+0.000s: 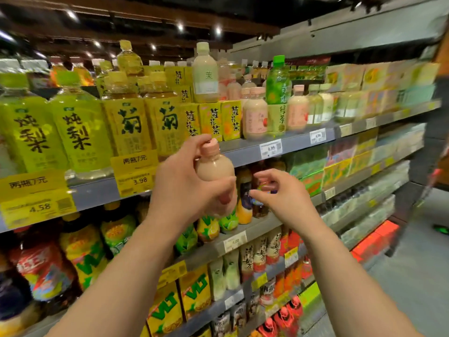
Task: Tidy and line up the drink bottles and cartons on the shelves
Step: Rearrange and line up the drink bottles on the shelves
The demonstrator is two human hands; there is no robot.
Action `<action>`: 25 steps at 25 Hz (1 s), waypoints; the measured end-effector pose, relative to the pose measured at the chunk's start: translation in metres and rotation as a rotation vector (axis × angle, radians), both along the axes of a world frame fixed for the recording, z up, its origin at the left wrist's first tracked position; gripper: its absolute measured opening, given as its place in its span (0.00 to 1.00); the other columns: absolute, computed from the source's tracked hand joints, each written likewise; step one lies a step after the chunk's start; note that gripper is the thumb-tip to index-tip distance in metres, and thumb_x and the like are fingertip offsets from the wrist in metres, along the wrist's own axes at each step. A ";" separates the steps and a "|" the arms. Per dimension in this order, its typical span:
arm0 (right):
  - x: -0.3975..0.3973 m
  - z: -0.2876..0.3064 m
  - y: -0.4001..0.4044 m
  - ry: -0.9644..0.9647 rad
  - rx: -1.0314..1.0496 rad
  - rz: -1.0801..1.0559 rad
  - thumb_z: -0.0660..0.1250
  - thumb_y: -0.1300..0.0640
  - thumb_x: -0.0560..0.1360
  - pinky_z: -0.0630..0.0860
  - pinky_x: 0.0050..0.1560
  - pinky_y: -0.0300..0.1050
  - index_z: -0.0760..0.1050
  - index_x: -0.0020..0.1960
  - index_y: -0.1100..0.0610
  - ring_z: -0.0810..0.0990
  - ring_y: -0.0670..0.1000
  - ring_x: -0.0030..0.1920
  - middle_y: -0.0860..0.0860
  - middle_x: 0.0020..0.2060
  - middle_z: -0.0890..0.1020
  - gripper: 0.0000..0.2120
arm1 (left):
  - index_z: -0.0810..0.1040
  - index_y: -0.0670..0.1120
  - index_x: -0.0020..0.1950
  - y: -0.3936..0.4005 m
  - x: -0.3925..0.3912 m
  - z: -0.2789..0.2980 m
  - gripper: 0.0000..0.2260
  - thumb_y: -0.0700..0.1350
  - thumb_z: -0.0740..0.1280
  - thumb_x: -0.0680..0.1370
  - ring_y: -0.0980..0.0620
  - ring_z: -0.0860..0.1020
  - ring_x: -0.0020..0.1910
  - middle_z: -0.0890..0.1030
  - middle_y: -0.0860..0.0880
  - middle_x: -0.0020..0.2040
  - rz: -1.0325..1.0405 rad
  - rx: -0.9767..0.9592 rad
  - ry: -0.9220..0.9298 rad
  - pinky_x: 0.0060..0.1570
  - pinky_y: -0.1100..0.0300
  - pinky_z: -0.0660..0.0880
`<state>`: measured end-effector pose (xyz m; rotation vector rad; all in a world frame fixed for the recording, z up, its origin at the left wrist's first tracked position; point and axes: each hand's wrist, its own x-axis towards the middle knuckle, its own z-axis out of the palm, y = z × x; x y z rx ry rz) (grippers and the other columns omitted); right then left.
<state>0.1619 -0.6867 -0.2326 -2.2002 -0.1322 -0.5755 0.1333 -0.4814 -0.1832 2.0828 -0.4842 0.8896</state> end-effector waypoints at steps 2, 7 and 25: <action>0.016 0.010 -0.023 -0.042 0.014 0.004 0.76 0.52 0.70 0.76 0.49 0.37 0.79 0.56 0.48 0.80 0.39 0.46 0.45 0.50 0.81 0.16 | 0.73 0.59 0.64 -0.020 0.014 0.015 0.32 0.52 0.80 0.62 0.61 0.77 0.46 0.78 0.61 0.48 0.016 0.007 -0.052 0.46 0.66 0.76; 0.072 0.063 -0.095 -0.174 0.081 0.019 0.76 0.52 0.69 0.77 0.48 0.37 0.79 0.57 0.48 0.81 0.42 0.47 0.44 0.48 0.81 0.17 | 0.73 0.58 0.65 -0.078 0.058 0.048 0.33 0.55 0.79 0.62 0.68 0.76 0.45 0.78 0.60 0.48 0.046 0.010 -0.118 0.43 0.76 0.72; 0.241 0.204 -0.160 -0.271 -0.264 0.466 0.79 0.45 0.65 0.76 0.50 0.43 0.62 0.72 0.44 0.76 0.49 0.59 0.45 0.59 0.76 0.41 | 0.73 0.63 0.61 -0.185 0.144 0.101 0.31 0.61 0.79 0.61 0.66 0.78 0.42 0.80 0.60 0.43 0.362 0.038 -0.125 0.43 0.64 0.78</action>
